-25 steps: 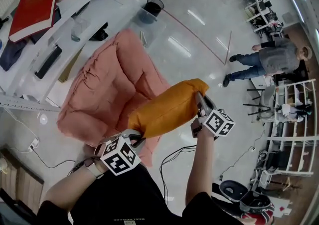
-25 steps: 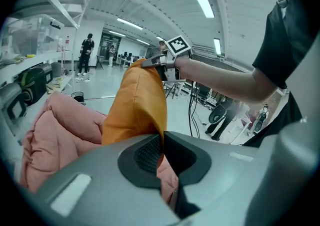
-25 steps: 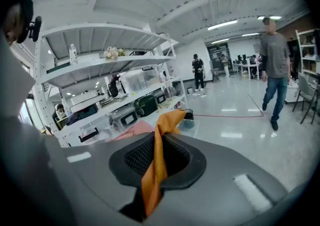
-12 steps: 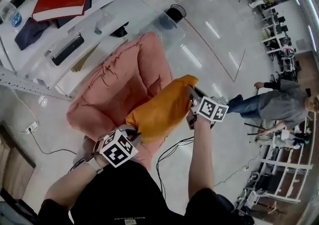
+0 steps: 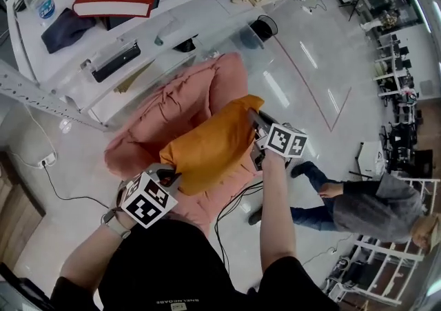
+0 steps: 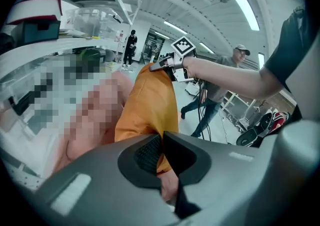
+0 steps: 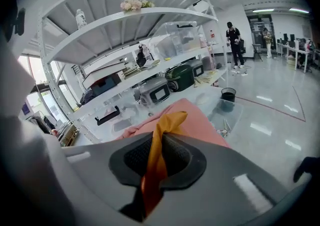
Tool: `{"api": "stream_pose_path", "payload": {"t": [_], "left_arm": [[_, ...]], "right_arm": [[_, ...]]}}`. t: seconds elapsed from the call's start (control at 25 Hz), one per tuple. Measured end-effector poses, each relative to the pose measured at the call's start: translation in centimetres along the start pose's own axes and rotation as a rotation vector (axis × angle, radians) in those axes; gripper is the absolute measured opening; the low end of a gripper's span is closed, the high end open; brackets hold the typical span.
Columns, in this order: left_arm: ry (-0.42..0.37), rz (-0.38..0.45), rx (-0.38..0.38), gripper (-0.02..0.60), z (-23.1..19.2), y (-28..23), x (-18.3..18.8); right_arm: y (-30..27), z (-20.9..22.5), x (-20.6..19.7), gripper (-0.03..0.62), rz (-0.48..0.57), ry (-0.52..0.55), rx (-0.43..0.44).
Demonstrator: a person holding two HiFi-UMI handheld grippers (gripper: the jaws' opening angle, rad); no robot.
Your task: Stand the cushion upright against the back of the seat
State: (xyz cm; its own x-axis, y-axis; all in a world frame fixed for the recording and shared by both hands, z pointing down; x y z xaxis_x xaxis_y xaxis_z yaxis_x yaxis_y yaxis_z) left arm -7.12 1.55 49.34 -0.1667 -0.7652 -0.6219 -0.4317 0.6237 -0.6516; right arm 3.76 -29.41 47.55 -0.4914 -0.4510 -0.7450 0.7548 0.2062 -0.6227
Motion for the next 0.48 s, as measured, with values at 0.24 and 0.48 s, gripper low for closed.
{"api": "stream_pose_path", "payload": {"t": [0.24,0.48], "left_arm": [[0.056,0.03,0.058,0.032,-1.9,2.2,-0.6],[0.167,0.069,0.118,0.032,-5.1,3.3,-1.9]], "right_arm": [[-4.3,-3.0,2.3,0.04,-0.044,0.069,0.078],[-8.8,-5.3,3.3,0.041,-0.09,0.119,0.134]]}}
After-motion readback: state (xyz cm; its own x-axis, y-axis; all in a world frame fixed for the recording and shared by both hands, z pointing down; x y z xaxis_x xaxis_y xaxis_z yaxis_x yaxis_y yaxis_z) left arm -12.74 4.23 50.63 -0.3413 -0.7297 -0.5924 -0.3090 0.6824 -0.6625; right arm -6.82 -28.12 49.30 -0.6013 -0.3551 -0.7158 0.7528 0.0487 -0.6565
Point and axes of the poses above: the fingertips, and each gripper's own axes: y backward along the fingers, z to its right, x out of its top, the point moved 8 cm from there along y, backward along the fingers, and after that the axes turned 9 degrees about y, right-handed, at the moved point
